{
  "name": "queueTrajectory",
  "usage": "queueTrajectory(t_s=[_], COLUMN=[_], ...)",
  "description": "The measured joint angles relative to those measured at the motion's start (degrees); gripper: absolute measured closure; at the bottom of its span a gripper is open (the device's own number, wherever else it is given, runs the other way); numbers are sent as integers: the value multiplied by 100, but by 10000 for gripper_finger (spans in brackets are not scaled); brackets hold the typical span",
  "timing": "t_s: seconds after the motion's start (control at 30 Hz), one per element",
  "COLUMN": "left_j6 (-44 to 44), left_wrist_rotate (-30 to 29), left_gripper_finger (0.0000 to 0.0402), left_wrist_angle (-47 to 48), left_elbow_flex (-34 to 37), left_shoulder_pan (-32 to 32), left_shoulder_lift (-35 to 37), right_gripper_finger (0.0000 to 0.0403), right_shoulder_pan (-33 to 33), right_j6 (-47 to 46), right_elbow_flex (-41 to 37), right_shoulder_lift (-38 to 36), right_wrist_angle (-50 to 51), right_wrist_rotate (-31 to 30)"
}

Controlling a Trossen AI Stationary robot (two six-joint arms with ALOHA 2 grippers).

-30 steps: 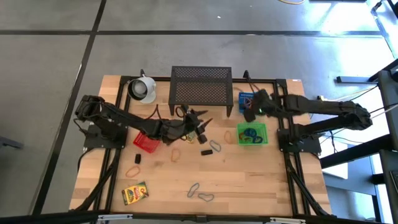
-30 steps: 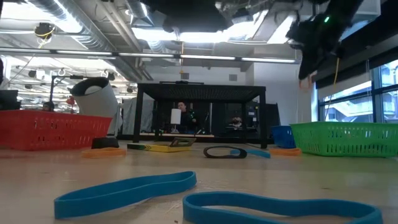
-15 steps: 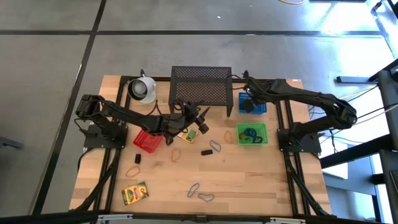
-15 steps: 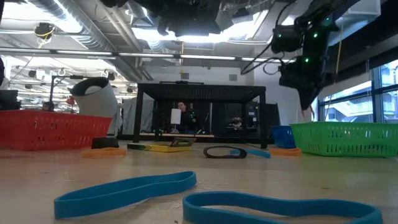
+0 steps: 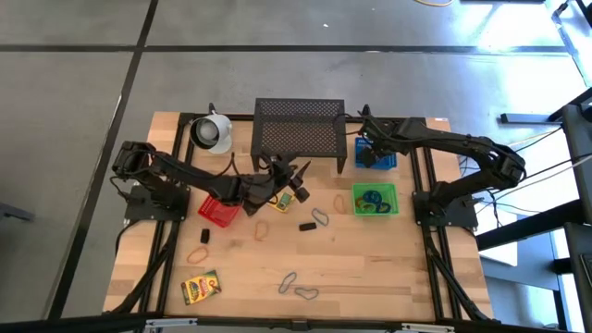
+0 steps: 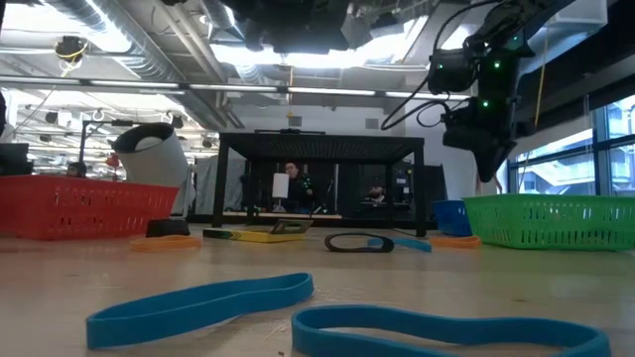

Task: Pick & Place Office Desk Supplies
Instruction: Put the orange rubber band into the blue bin

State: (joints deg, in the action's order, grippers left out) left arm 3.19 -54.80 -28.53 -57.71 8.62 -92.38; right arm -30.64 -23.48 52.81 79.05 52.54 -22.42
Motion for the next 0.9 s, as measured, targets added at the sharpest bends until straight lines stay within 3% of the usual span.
queueTrajectory(t_s=[0.17, 0.33, 0.47, 0.7, 0.9], left_j6=[102, 66, -336, -2072, -2779], left_wrist_rotate=[-151, -257, -157, 1476, 3886], left_gripper_finger=[235, 233, 233, 233, 233], left_wrist_angle=[4, 42, 450, 2184, 4340], left_elbow_flex=[0, 0, 0, 0, 1], left_shoulder_pan=[82, 131, 159, 127, 148], left_shoulder_lift=[0, 0, 4, 7, 122], right_gripper_finger=[324, 246, 188, 152, 168], right_shoulder_pan=[-2, -2, 11, 14, 263], right_j6=[-162, -247, -313, -473, -1172], right_elbow_flex=[-2, -2, -4, -4, -4], right_shoulder_lift=[0, 0, -117, -903, -1786], right_wrist_angle=[10, 10, 40, 251, 385], right_wrist_rotate=[-72, -92, -460, -361, 228])
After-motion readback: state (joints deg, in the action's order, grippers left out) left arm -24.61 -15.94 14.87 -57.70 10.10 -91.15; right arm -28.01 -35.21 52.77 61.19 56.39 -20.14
